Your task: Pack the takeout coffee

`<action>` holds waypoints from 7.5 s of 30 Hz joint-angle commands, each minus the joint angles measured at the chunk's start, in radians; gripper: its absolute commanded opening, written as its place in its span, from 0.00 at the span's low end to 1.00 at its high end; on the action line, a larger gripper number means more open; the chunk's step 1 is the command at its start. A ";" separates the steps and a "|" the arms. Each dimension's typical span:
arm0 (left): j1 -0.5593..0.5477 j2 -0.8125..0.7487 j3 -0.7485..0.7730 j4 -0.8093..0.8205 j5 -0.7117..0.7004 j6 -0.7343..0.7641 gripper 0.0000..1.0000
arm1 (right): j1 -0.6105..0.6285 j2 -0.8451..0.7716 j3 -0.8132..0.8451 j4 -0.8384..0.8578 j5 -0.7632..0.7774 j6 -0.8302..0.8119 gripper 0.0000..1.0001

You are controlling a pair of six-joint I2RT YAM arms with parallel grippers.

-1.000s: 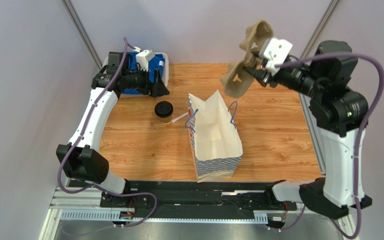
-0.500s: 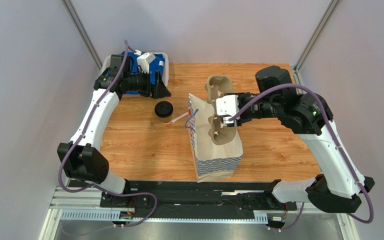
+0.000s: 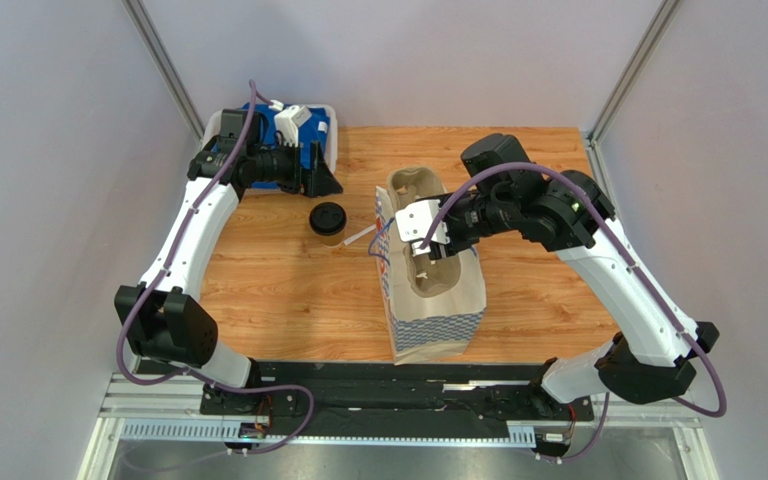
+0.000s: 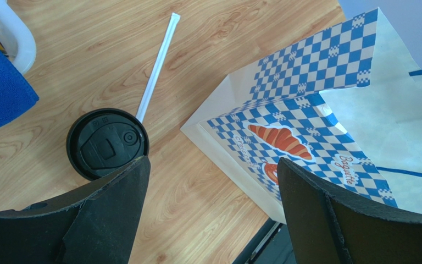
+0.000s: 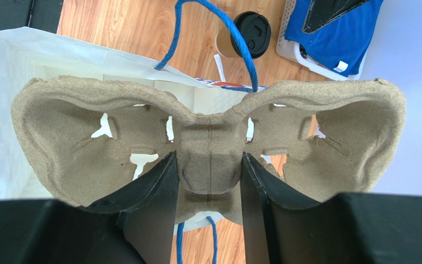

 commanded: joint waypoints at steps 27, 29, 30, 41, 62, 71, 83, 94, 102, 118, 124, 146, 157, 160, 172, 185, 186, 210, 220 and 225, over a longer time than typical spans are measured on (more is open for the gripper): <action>0.006 -0.037 -0.011 0.007 0.034 0.027 0.95 | 0.069 0.046 -0.152 -0.255 0.111 0.195 0.07; 0.006 -0.034 -0.007 0.009 0.039 0.029 0.95 | 0.063 0.068 -0.152 -0.253 0.112 0.207 0.07; 0.008 -0.034 -0.005 0.009 0.040 0.030 0.95 | 0.048 0.076 -0.146 -0.252 0.097 0.212 0.06; 0.005 -0.111 -0.025 0.261 0.325 -0.192 0.91 | -0.003 0.073 -0.237 -0.134 0.048 0.238 0.05; -0.308 -0.437 -0.312 0.340 0.266 -0.157 0.91 | -0.010 0.004 -0.261 -0.032 0.022 0.282 0.04; -0.391 -0.390 -0.327 0.453 0.161 -0.178 0.84 | -0.009 -0.007 -0.275 -0.020 0.043 0.284 0.04; -0.368 -0.495 -0.384 0.254 0.117 -0.123 0.00 | -0.015 -0.026 -0.309 -0.018 0.074 0.273 0.04; -0.314 -0.529 -0.407 0.252 0.123 -0.146 0.00 | -0.040 0.053 -0.335 0.011 0.066 0.196 0.04; -0.314 -0.534 -0.422 0.266 0.128 -0.163 0.00 | -0.050 0.158 -0.327 0.026 0.077 0.207 0.01; -0.236 -0.626 -0.445 0.248 0.167 -0.204 0.00 | -0.084 0.135 -0.450 0.158 0.101 0.167 0.00; -0.236 -0.625 -0.447 0.254 0.184 -0.215 0.00 | -0.084 0.188 -0.462 0.182 0.143 0.178 0.00; -0.236 -0.629 -0.459 0.256 0.186 -0.212 0.00 | -0.067 0.316 -0.510 0.294 0.190 0.212 0.07; -0.236 -0.623 -0.444 0.222 0.175 -0.192 0.00 | -0.053 0.308 -0.519 0.357 0.223 0.242 0.45; -0.236 -0.628 -0.447 0.217 0.175 -0.186 0.00 | -0.052 0.300 -0.482 0.333 0.224 0.256 0.53; -0.236 -0.620 -0.462 0.211 0.151 -0.194 0.00 | -0.026 0.185 -0.369 0.227 0.229 0.310 0.81; -0.236 -0.608 -0.450 0.220 0.155 -0.152 0.39 | -0.020 0.014 -0.234 0.248 0.114 0.400 0.88; -0.236 -0.611 -0.447 0.228 0.158 -0.149 0.49 | -0.020 -0.002 -0.229 0.258 0.106 0.410 0.89; -0.003 -0.434 -0.173 0.009 -0.112 0.137 0.99 | -0.162 -0.097 -0.116 0.290 0.240 0.836 1.00; 0.000 -0.227 -0.161 0.025 -0.086 0.334 0.99 | -0.360 -0.046 -0.126 0.097 -0.073 0.894 0.59; 0.000 -0.157 -0.169 0.068 -0.046 0.345 0.98 | -0.380 -0.017 -0.148 0.041 -0.175 0.896 0.66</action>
